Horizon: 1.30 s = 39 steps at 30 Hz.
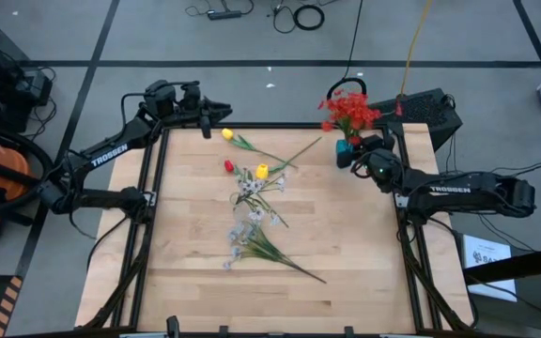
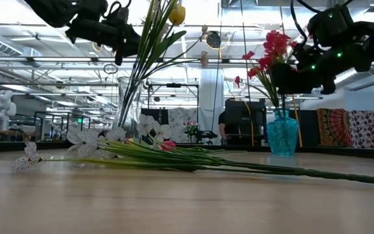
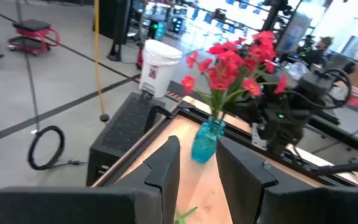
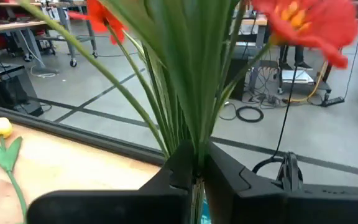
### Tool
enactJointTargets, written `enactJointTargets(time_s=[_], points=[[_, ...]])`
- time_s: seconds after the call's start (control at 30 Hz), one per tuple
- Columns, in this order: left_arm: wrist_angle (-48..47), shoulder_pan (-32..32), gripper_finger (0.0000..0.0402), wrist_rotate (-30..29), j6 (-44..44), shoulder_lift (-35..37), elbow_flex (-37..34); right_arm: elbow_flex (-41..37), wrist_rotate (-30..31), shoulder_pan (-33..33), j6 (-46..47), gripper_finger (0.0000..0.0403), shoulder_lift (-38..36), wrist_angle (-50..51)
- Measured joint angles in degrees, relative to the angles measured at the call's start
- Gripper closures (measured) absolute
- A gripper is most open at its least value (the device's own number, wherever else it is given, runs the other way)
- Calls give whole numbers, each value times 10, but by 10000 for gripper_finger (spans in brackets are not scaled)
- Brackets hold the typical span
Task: Sort flowers into vase by color
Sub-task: Put the orange flowers into the blue flower vase, then put the bottom red flower into the blue flower vase
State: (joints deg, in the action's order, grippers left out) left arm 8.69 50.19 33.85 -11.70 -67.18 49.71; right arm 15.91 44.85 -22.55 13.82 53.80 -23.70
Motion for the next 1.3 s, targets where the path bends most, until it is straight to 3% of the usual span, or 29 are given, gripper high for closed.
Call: enactJointTargets(time_s=[0.43, 0.57, 0.77, 0.97, 1.3], points=[[-1, -1, 291, -13, 0, 0, 0, 19, -18, 0, 6, 266, -18, 20], [-2, -5, 291, -14, 0, 0, 0, 53, -19, 2, 6, 233, -48, 119], [-2, -12, 291, -18, 0, 0, 0, 140, -22, 11, 36, 199, -96, 344], [-7, -33, 291, -102, 1, 0, 0, 245, -85, 16, 108, 191, -123, 566], [-62, -86, 292, -274, -15, -4, 5, 345, -166, 16, 226, 211, -130, 744]])
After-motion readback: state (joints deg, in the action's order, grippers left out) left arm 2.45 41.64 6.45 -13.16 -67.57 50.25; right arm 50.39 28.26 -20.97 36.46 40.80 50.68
